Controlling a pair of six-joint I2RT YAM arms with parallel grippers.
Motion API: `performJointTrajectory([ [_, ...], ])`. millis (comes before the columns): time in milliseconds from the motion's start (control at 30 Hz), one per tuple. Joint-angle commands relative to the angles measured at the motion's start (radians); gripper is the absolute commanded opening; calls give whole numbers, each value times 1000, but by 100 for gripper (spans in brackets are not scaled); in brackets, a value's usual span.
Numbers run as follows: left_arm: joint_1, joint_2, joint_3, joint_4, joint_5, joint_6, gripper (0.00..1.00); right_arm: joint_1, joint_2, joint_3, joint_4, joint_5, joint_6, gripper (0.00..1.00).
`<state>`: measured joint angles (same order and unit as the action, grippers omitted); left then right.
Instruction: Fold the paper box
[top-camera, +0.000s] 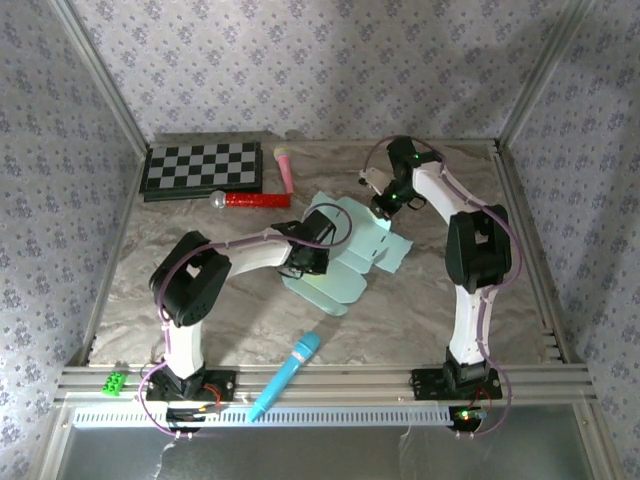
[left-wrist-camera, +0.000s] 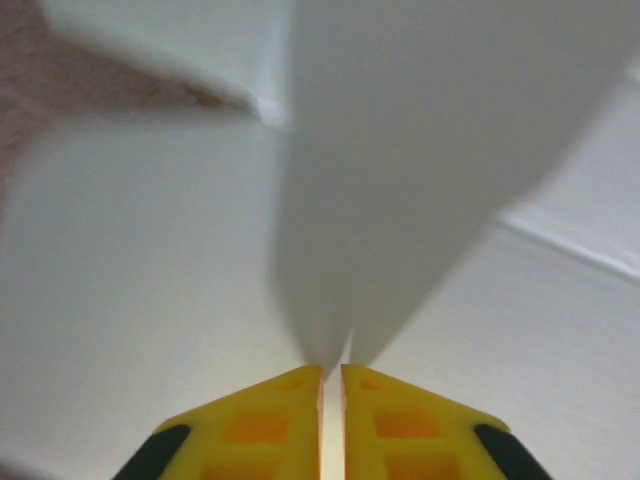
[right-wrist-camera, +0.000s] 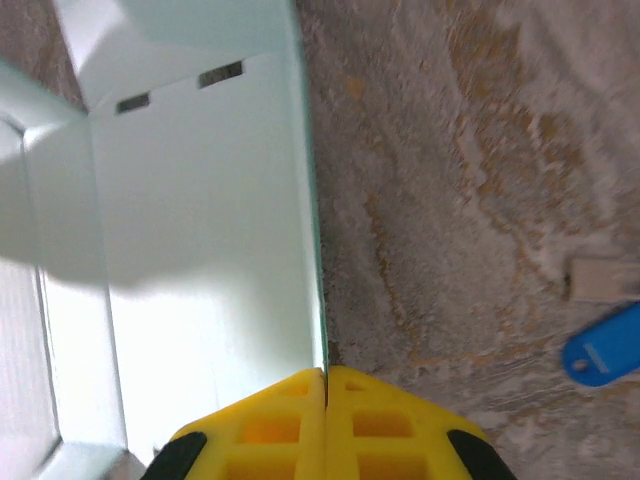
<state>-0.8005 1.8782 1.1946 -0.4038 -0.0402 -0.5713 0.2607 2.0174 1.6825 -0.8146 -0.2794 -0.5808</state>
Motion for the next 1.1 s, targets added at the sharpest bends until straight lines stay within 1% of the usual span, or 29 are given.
performJointTrajectory([
  [0, 1, -96, -35, 7, -63, -4, 22, 14, -69, -47, 135, 107, -57, 0],
  [67, 9, -131, -70, 22, -86, -13, 29, 24, -95, -70, 177, 148, -68, 0],
  [100, 12, -143, -87, 30, -92, -17, 31, 30, -105, -80, 196, 168, -75, 0],
  [200, 34, -170, -142, 50, -98, -33, 32, 50, -144, -126, 262, 201, -115, 0],
  [267, 55, -173, -174, 68, -77, -45, 32, 64, -168, -159, 301, 222, -143, 0],
  [367, 73, -162, -205, 103, -35, -45, 25, 85, -192, -189, 327, 251, -165, 0],
  [500, 73, -138, -221, 145, 4, -48, 15, 114, -214, -222, 354, 280, -187, 0],
  [567, 71, -124, -222, 155, 19, -58, 10, 135, -228, -247, 382, 316, -199, 0],
  [733, 66, -114, -238, 182, 25, -104, 5, 208, -284, -353, 520, 414, -244, 0],
  [867, 54, -105, -245, 195, 23, -136, 4, 261, -334, -452, 646, 492, -280, 0],
  [933, 49, -101, -246, 202, 23, -147, 3, 280, -354, -481, 694, 511, -290, 0],
  [1067, 40, -97, -247, 220, 29, -160, 3, 317, -399, -616, 822, 538, -364, 0],
])
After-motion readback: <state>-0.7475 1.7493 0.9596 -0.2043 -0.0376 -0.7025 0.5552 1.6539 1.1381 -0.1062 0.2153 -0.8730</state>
